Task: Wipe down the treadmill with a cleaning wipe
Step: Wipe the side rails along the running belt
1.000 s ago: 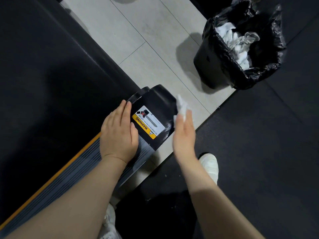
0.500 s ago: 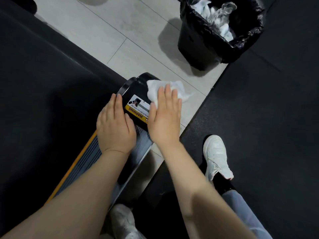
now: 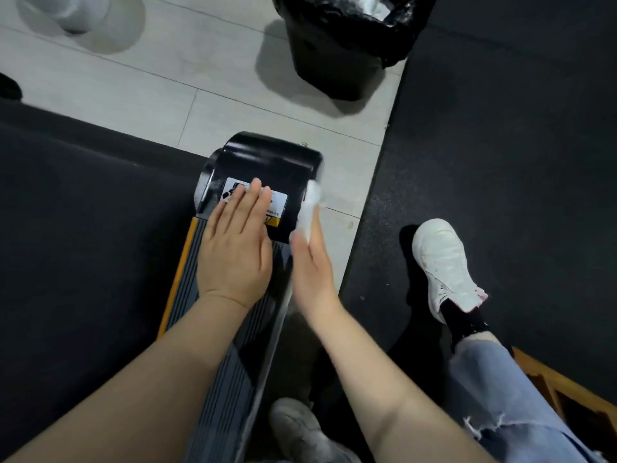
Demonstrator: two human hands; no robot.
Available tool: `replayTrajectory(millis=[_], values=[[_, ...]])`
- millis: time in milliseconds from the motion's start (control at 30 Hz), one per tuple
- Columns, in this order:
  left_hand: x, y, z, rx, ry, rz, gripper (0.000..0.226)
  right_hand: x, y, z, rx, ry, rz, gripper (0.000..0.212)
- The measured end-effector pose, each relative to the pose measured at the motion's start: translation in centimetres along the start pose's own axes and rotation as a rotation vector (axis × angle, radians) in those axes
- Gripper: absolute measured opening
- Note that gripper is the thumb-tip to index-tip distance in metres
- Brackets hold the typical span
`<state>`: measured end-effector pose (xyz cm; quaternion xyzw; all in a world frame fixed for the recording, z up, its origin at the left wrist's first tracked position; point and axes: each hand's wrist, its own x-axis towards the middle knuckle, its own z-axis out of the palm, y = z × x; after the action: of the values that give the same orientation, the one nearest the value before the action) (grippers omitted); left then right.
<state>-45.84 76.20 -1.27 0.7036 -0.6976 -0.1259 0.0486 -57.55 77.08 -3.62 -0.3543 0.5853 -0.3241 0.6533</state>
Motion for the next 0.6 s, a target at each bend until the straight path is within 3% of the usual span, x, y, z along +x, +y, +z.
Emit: replayTrajectory(millis=[67, 167, 267, 333, 467, 600], values=[[0.0, 0.1, 0.0, -0.01, 0.004, -0.001, 0.057, -1.2, 1.0, 0.1, 0.032, -0.008, -0.023, 0.058], [0.0, 0.2, 0.0, -0.017, 0.016, 0.013, 0.056, 3.7, 0.2, -1.0, 0.034, 0.034, -0.083, 0.059], [0.0, 0.1, -0.2, -0.02, 0.02, 0.017, 0.056, 10.9, -1.1, -1.9, 0.043, 0.122, 0.184, 0.084], [0.1, 0.2, -0.2, -0.028, 0.026, 0.02, 0.056, 12.6, -1.0, -2.2, 0.081, 0.128, 0.254, 0.088], [0.3, 0.1, -0.5, -0.013, 0.024, 0.015, 0.058, 7.7, 1.9, -0.6, 0.168, 0.147, 0.269, 0.059], [0.3, 0.2, -0.4, -0.04, 0.036, 0.008, 0.056, -3.3, 8.4, 1.3, 0.146, 0.128, 0.427, 0.057]])
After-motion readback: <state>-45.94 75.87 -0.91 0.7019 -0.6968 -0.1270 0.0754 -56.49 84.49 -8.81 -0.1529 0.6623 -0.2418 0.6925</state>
